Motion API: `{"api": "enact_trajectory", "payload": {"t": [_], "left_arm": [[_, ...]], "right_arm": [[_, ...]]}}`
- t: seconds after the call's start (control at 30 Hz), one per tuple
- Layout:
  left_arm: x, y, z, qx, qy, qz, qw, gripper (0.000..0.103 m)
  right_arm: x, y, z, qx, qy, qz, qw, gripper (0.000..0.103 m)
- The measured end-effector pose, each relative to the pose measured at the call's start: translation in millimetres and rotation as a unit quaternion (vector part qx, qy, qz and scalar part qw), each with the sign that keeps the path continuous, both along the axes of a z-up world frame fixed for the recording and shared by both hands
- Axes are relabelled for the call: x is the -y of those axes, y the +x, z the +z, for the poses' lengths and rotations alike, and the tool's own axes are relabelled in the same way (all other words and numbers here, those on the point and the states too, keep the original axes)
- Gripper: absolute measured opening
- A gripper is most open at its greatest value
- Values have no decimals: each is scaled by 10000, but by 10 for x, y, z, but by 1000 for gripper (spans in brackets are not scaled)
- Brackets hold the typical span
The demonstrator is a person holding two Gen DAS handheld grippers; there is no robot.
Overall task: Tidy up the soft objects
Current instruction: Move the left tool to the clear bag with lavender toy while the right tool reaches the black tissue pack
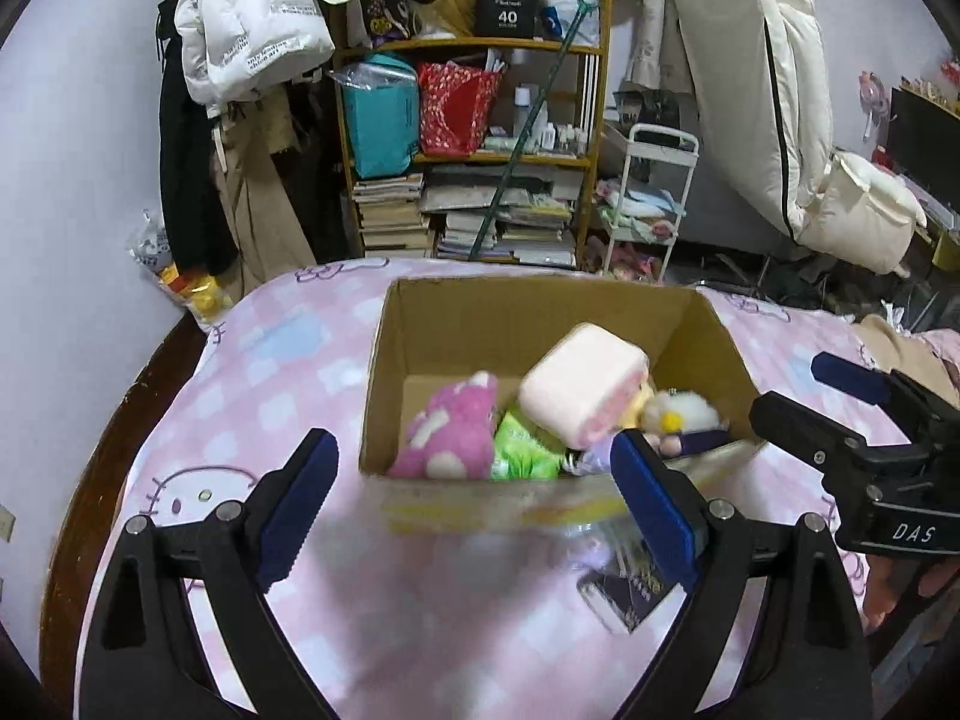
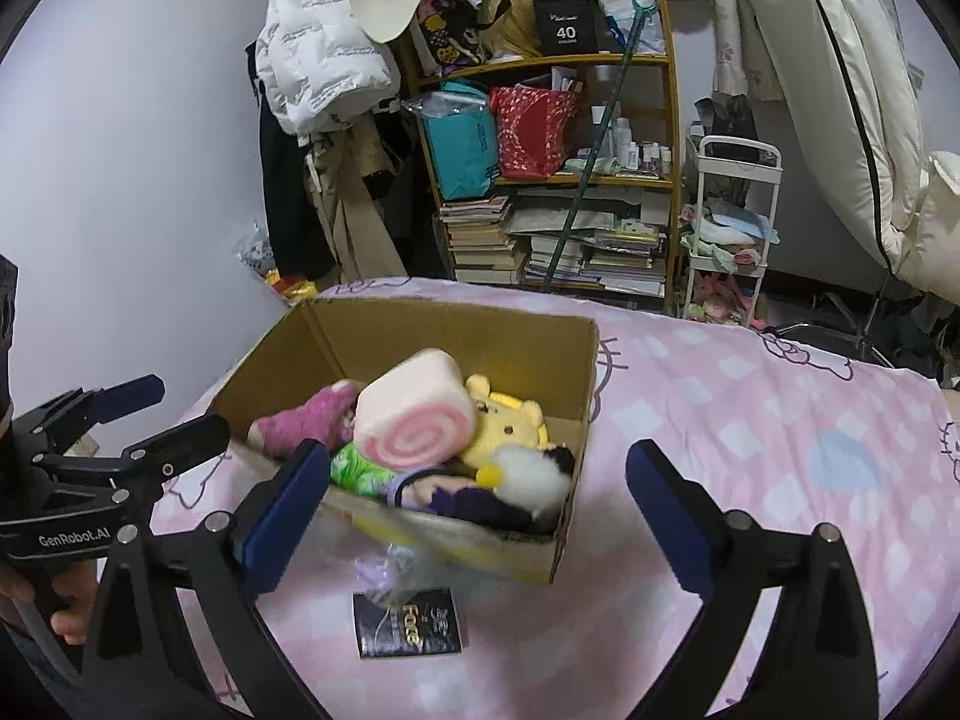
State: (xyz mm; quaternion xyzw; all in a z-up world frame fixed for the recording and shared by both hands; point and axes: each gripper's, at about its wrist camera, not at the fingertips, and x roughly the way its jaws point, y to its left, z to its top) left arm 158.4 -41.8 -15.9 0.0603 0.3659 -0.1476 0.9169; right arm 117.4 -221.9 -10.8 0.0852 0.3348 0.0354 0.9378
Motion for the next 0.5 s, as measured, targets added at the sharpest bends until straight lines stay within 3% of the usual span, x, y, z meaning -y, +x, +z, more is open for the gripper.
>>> {"api": "enact_trajectory", "payload": {"t": [0.2, 0.5], "left_arm": [[34, -158, -21, -104, 243, -81, 9996, 91], [15, -255, -195, -455, 283, -152, 9984, 91]], "right_arm": [[-83, -118, -70, -176, -59, 47, 9998, 103], [-235, -224, -290, -545, -94, 258, 9981, 103]]}}
